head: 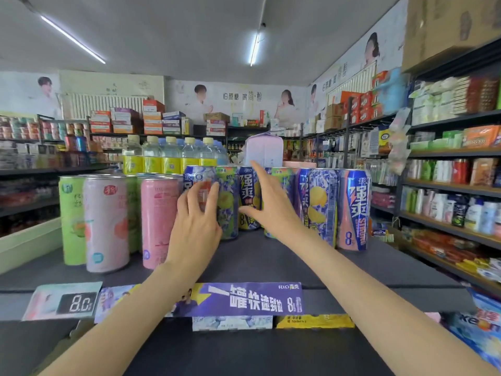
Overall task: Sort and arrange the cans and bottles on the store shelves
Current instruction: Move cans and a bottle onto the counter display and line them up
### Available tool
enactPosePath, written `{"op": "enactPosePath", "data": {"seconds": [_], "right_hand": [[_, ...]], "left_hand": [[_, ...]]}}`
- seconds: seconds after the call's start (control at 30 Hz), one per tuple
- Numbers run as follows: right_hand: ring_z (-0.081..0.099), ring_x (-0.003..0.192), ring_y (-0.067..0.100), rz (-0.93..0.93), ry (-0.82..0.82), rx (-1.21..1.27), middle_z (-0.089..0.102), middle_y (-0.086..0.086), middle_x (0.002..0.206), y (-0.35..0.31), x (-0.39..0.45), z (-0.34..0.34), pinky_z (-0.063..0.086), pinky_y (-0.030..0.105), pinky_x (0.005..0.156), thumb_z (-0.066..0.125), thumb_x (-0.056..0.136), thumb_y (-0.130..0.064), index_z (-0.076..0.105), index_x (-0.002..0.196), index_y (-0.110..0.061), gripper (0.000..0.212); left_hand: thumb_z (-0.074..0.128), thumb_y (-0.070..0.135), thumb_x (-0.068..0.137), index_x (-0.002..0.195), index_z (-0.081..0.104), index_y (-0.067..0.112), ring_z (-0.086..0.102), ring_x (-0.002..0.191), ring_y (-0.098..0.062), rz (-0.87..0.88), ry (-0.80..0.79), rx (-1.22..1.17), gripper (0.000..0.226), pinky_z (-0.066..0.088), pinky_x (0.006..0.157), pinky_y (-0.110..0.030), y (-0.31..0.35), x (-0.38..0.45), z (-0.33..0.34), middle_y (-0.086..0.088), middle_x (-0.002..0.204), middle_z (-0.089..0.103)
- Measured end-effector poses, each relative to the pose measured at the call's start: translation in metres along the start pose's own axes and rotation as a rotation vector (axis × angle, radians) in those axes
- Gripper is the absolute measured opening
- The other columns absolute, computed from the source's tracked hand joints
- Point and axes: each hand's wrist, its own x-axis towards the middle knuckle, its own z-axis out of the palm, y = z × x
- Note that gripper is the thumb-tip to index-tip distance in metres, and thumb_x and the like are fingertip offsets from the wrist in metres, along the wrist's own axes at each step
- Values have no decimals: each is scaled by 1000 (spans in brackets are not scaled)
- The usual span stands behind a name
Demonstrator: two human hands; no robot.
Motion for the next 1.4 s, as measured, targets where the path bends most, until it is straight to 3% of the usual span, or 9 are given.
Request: {"op": "enactPosePath", "data": {"seconds": [0.13, 0.33, 0.43, 0.6, 0.77, 0.93, 1.07, 1.27, 1.4], "right_hand": [[35, 134, 29, 206, -133, 218, 33, 13, 148, -5, 34, 44, 33, 40, 105, 76, 77, -20, -4, 150, -30, 108], [36, 135, 27, 283, -51, 345, 35, 9, 148, 0, 43, 68, 33, 38, 107, 79, 73, -14, -4, 150, -26, 114], [39, 132, 29, 286, -17, 301, 39, 10, 145, -1, 41, 60, 36, 40, 104, 81, 71, -14, -5, 149, -29, 117], [48, 120, 29, 266, -48, 211, 44, 13, 139, 1, 12, 21, 45, 39, 92, 82, 70, -13, -12, 148, -33, 124], [41, 130, 25, 283, -63, 230, 39, 6, 145, 7, -6, -8, 41, 39, 99, 84, 67, -12, -12, 146, -38, 127], [39, 132, 21, 286, -138, 279, 35, 2, 148, 12, -4, -13, 38, 39, 105, 83, 67, -10, -6, 146, -41, 123], [37, 134, 19, 285, -235, 324, 21, -4, 155, 23, 3, -20, 39, 44, 106, 82, 68, -9, -7, 143, -48, 123], [62, 103, 28, 318, -223, 198, 44, 7, 141, 32, 3, -28, 47, 46, 95, 83, 67, -13, -14, 142, -48, 127], [32, 135, 23, 199, -194, -3, 12, 4, 155, 17, 5, -34, 33, 30, 99, 83, 68, -13, -14, 146, -39, 127]], "left_hand": [[79, -2, 57, 138, 32, 2, 54, 108, -50, -52, -63, -71, 94, 51, 81, -48, -2, -16, 2, -39, 129, 41], [81, 2, 56, 145, 14, 11, 51, 117, -47, -56, -93, -138, 111, 50, 86, -48, -6, -21, 8, -38, 133, 38], [78, 1, 59, 144, 19, 11, 49, 117, -47, -62, -128, -169, 104, 49, 87, -46, -6, -19, 7, -39, 134, 36], [63, 7, 82, 148, -4, 12, 23, 134, -49, -149, -228, -307, 93, 30, 107, -46, -4, -15, 1, -32, 149, 0], [77, 11, 66, 145, 8, 14, 40, 117, -60, -210, -175, -186, 105, 50, 76, -56, 7, 12, 12, -39, 144, 19], [55, 5, 86, 144, -17, 10, 31, 124, -55, -444, -210, -353, 92, 35, 99, -43, 4, 22, 16, -43, 142, 8], [54, 5, 87, 146, -13, 11, 36, 118, -50, -412, -189, -411, 90, 35, 95, -42, -1, 24, 15, -36, 140, 20], [59, 6, 85, 148, -8, 22, 43, 117, -45, -374, -174, -577, 93, 37, 98, -44, 1, 23, 16, -26, 140, 25], [61, 12, 87, 148, -5, 20, 34, 123, -41, -356, -197, -581, 90, 29, 101, -42, 10, 24, 18, -24, 139, 28]]}}
